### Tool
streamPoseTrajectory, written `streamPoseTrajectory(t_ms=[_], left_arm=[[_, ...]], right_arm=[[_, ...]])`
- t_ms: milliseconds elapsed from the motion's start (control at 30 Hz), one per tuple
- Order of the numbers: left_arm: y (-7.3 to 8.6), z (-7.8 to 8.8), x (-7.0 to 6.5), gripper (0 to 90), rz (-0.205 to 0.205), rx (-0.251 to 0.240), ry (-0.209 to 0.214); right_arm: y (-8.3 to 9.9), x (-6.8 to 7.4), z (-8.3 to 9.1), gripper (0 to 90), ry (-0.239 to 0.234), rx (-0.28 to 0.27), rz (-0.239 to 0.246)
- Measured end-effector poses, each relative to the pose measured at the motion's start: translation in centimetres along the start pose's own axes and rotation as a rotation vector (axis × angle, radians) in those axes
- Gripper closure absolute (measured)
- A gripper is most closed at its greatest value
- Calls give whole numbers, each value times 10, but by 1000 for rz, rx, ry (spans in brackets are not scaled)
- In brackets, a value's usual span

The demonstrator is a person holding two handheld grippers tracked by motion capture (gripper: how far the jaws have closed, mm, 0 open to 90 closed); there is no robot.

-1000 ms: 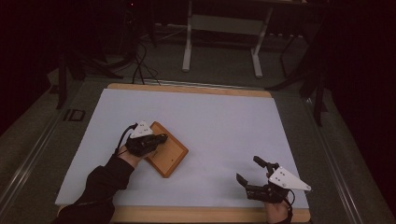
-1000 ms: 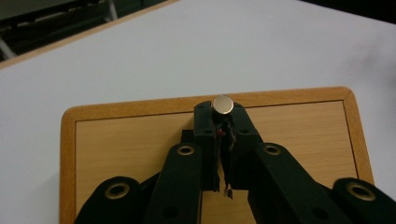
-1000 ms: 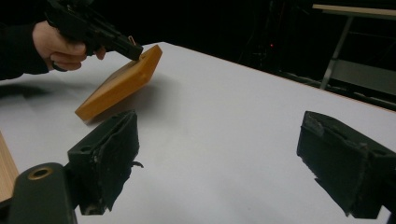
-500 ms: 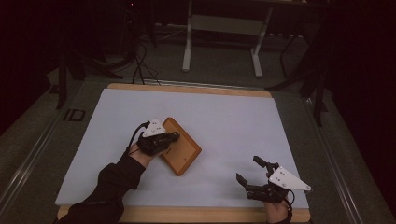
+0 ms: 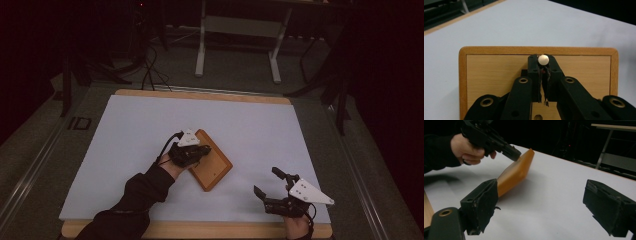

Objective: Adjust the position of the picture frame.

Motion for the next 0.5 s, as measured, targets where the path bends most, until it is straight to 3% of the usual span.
streamPoseTrajectory(t_ms=[500], left_arm=[[-2, -49, -1, 858, 13, 51, 15]], right_arm=[[1, 0, 0, 125, -3, 2, -3]])
Point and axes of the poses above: each handheld gripper's, and its own axes: z roughly backward along the jaws, y roughly out of its underside, x roughly to its left, the point moved 9 cm from there along -z, roughly forward along the jaws, and after that the axes turned 3 degrees about y, right-handed, at the moved point
